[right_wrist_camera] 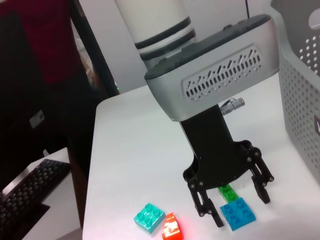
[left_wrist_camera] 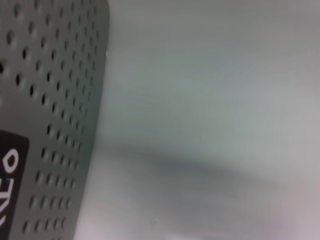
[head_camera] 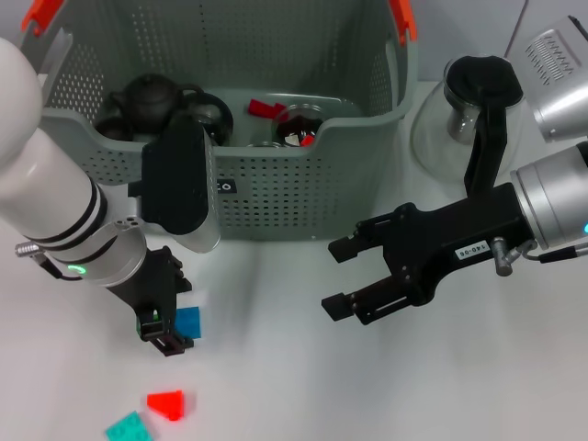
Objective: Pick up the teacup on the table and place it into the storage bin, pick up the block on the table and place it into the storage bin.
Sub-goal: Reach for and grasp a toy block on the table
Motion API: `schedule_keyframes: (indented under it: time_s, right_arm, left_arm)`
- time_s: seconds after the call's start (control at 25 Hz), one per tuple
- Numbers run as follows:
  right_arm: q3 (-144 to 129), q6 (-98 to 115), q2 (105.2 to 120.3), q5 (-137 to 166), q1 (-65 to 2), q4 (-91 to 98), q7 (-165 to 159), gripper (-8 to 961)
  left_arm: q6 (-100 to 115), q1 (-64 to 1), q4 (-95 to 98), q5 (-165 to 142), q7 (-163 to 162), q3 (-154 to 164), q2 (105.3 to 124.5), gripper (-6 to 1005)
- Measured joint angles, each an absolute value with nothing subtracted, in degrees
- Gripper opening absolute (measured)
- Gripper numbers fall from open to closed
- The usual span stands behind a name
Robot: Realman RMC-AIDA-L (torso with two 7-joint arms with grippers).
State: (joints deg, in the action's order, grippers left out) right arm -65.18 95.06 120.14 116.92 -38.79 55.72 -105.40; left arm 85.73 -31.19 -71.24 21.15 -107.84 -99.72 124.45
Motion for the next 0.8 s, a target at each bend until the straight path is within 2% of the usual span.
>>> schedule_keyframes:
  time_s: [0.12, 0.32, 0.64, 0.8]
  right_arm:
    - [-65.1, 95.0, 120.15, 116.7, -38.6, 55.7, -105.3, 854]
    - [-65.1, 94.9, 120.08, 116.3, -38.4, 55.7, -105.2, 854]
    - [-64.6, 94.9, 120.06, 116.3, -38.3, 55.7, -105.0, 853]
    - [-64.5, 94.9, 120.05, 116.3, -38.3, 55.7, -105.0, 853]
  left_arm:
    - [85.6, -31.2, -71.4, 21.2, -107.8, -99.7, 124.45, 825]
    - [85.7, -31.3, -71.6, 21.1, -107.8, -99.6, 124.46, 615]
    - [86.1, -31.2, -71.6, 21.3, -107.8, -98.7, 124.55, 540]
    - [86.0, -31.1, -71.6, 21.2, -107.8, -98.3, 124.54, 541]
